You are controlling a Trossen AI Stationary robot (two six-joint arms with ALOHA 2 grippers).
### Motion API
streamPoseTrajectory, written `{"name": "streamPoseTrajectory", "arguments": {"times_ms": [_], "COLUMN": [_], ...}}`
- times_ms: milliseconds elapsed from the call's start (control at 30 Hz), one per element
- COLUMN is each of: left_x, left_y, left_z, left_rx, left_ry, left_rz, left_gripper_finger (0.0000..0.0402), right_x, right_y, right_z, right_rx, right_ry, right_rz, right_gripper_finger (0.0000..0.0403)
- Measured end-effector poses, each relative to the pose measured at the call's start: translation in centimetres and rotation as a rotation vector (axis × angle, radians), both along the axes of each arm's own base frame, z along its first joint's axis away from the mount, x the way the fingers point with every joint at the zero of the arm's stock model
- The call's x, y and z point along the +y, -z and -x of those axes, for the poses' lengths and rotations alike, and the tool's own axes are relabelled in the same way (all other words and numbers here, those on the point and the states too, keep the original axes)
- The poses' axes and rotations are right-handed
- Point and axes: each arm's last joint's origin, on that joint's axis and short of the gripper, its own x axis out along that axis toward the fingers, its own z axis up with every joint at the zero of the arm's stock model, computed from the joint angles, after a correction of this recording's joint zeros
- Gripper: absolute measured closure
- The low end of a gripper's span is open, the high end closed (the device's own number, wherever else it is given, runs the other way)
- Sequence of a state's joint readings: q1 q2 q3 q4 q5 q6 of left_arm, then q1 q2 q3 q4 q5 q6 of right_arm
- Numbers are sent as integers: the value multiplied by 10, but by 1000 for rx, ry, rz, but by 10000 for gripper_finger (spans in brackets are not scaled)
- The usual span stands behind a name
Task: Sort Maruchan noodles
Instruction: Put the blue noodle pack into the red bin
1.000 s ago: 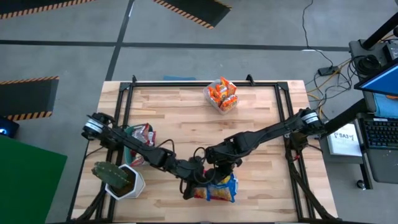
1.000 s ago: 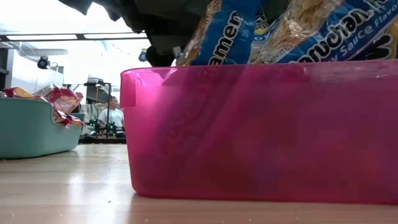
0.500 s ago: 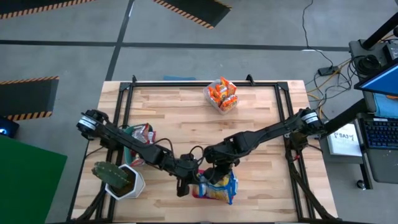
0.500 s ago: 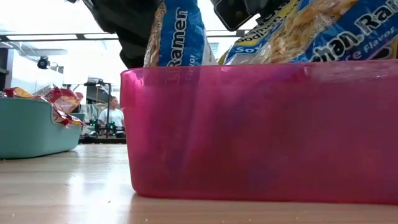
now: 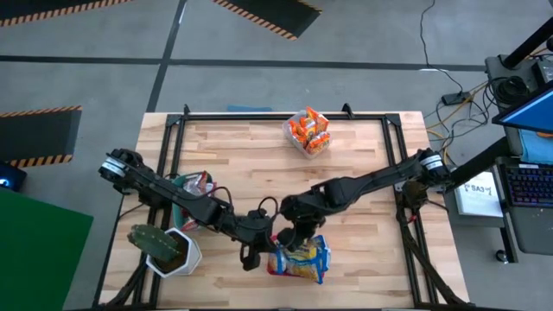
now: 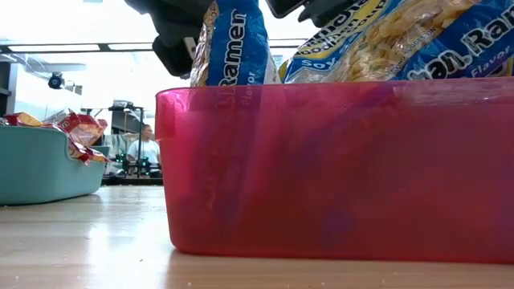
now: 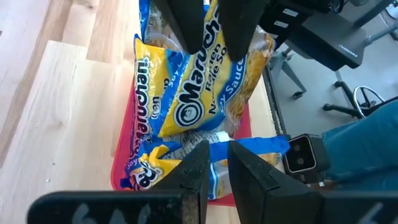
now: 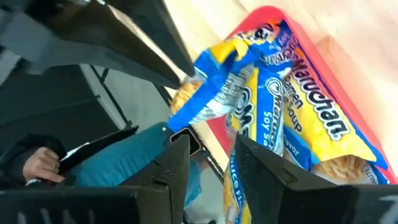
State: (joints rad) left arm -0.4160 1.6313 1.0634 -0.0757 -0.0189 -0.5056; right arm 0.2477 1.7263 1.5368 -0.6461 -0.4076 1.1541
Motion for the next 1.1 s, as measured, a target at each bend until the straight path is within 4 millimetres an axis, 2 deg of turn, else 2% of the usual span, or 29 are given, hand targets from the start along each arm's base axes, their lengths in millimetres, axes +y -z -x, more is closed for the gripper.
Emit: {"name": "streamPoseTrajectory", "arguments": {"times_ms": [300, 533, 767, 967, 1100], "left_x": [0, 1, 1, 1, 1], "left_y": [-4, -14, -16, -16, -16], "left_z": [1, 5, 6, 6, 7], "left_rx": [-6, -26, -31, -31, -31], "left_ry": [-9, -9, -7, -6, 1], "left_rz": [19, 30, 33, 32, 24], "left_gripper_finger": [362, 362, 362, 362, 362], "right_x": [-6, -5, 12, 31, 37], "right_y": [-9, -38, -56, -52, -49], "right_z": [0, 14, 39, 53, 57], "right_rx": [-43, -92, -86, -1, 47], "right_ry": [-14, -38, -105, -144, -106], "right_rz": [13, 6, 0, 6, 22], "right_gripper_finger": [284, 293, 294, 294, 294]}}
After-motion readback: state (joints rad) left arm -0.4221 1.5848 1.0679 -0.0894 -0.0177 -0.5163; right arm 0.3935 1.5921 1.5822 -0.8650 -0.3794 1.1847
